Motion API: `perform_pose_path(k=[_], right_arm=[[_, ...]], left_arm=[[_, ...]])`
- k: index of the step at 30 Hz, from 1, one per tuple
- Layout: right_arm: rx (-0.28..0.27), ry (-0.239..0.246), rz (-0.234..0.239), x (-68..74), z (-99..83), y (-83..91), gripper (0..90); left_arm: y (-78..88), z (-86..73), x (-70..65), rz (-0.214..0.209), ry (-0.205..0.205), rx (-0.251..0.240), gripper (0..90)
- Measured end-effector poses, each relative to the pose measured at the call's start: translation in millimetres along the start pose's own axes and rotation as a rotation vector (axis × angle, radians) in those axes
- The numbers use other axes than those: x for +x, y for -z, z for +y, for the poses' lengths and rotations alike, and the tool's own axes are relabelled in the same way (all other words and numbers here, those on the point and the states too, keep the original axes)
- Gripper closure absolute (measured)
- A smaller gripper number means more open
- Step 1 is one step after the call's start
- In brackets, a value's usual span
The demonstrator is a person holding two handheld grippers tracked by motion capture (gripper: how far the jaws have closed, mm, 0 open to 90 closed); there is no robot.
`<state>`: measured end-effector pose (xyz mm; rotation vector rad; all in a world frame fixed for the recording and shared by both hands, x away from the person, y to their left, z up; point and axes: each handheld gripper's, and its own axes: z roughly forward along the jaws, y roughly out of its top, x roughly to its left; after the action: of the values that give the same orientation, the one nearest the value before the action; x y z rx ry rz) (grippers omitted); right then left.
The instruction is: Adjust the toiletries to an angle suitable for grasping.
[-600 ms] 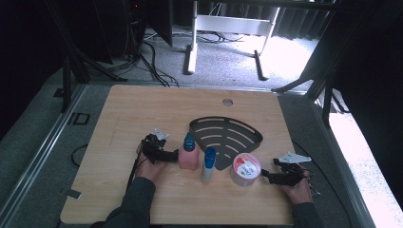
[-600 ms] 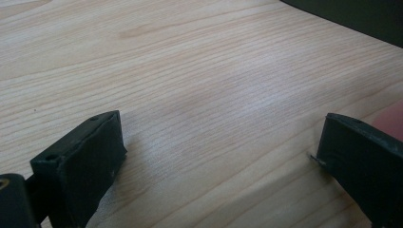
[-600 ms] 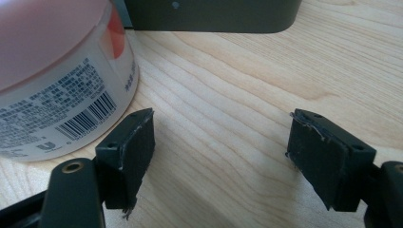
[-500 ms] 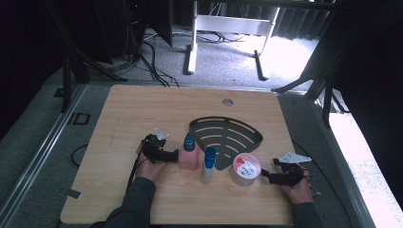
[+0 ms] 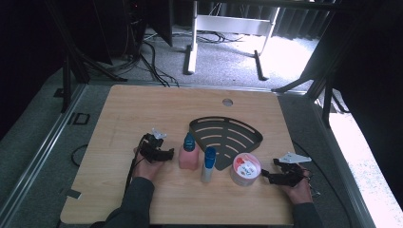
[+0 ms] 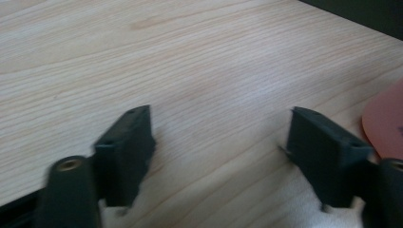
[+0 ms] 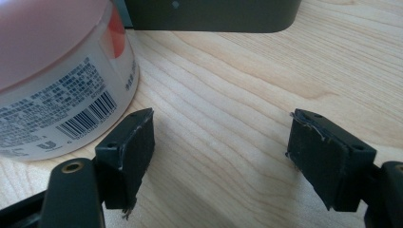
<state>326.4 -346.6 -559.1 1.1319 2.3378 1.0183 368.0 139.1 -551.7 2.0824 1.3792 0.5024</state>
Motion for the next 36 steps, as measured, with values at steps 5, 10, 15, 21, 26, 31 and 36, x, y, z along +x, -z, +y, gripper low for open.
perform_pose_path(k=[5, 10, 15, 21, 26, 31, 36], right_arm=[[0.0, 0.002, 0.002, -0.1, 0.0, 0.0, 23.2], [0.001, 0.003, 0.003, -0.1, 0.0, -0.1, 22.9], [0.001, 0.003, 0.005, -0.1, 0.1, -0.1, 22.6], [0.001, 0.005, 0.006, 0.0, -0.1, 0.0, 22.5], [0.002, 0.007, 0.007, 0.0, -0.5, 0.5, 22.2], [0.002, 0.007, 0.008, -0.2, -0.6, 0.6, 22.1], [0.002, 0.007, 0.008, -0.2, -0.5, 0.6, 22.1]], left_arm=[[2.2, 0.5, 2.4, 0.009, 0.01, 0.011, 42.8], [2.7, 0.3, 2.8, -0.001, 0.002, 0.017, 41.2], [6.9, 0.9, 0.4, 0.031, -0.008, 0.025, 49.3], [19.7, 2.7, -1.2, 0.005, -0.007, -0.029, 58.4], [30.6, 3.3, -1.3, -0.017, -0.012, -0.065, 69.2], [40.4, 3.6, -6.4, -0.062, -0.04, -0.093, 88.1], [50.1, 4.2, -11.6, -0.103, -0.062, -0.113, 90.0]])
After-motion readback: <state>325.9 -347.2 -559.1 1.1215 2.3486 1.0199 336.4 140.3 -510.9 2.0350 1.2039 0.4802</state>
